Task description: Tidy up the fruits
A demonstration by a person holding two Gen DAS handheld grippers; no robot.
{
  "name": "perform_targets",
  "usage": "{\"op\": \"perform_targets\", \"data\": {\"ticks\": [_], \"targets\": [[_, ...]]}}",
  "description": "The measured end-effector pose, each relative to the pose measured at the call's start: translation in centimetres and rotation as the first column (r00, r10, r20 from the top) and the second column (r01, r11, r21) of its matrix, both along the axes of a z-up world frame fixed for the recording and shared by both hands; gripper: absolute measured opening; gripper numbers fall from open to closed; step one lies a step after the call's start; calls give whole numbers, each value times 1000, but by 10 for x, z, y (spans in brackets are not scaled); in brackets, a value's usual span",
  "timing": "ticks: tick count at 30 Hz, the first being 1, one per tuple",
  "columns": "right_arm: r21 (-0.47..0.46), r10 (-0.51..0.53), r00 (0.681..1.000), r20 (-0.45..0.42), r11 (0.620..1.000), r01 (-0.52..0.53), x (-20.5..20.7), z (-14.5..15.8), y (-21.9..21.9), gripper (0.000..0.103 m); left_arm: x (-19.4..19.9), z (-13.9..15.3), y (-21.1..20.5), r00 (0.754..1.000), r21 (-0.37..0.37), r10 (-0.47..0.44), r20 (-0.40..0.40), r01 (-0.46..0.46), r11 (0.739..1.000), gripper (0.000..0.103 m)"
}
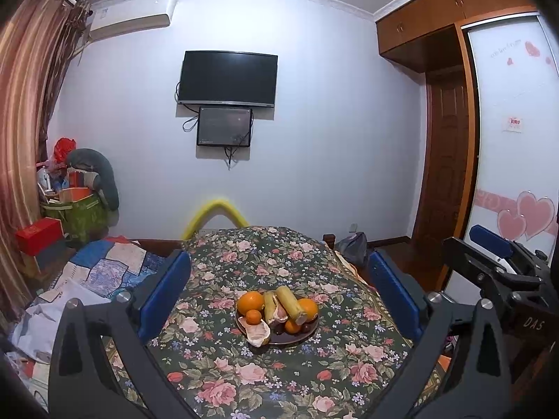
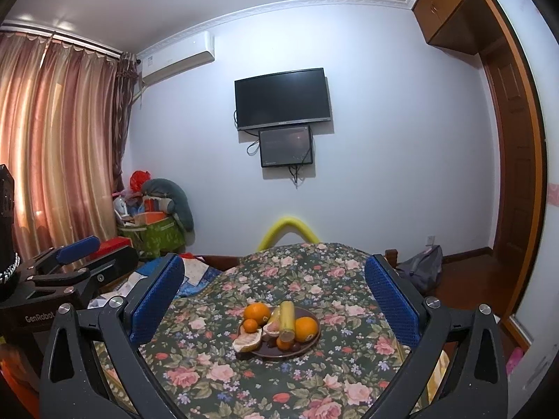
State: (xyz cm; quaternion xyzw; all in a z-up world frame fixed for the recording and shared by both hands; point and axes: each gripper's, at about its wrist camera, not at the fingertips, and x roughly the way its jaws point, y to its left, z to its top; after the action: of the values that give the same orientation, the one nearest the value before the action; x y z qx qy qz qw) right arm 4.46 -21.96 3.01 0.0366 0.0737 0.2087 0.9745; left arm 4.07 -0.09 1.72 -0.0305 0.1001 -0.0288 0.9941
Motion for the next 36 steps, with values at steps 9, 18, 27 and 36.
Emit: {"op": "perform_targets", "data": {"ticks": [9, 18, 27, 36], "targets": [[-5, -3, 1000, -7, 1000, 3, -3, -1, -2, 103, 0, -2, -3, 1000, 6, -4, -10, 4, 1000, 103], [-9, -6, 1000, -15, 1000, 5, -3, 0, -3, 103, 3, -5, -5, 1000, 11, -12, -20, 12, 1000, 103], [-10, -5, 1000, -21, 1000, 5, -2, 1, -3, 103, 4, -7, -6, 999, 12, -19, -27, 19, 1000, 103], [-9, -6, 1000, -26, 1000, 6, -2, 1, -4, 103, 6, -7, -6, 999, 12, -17, -33, 17, 1000, 103]]}}
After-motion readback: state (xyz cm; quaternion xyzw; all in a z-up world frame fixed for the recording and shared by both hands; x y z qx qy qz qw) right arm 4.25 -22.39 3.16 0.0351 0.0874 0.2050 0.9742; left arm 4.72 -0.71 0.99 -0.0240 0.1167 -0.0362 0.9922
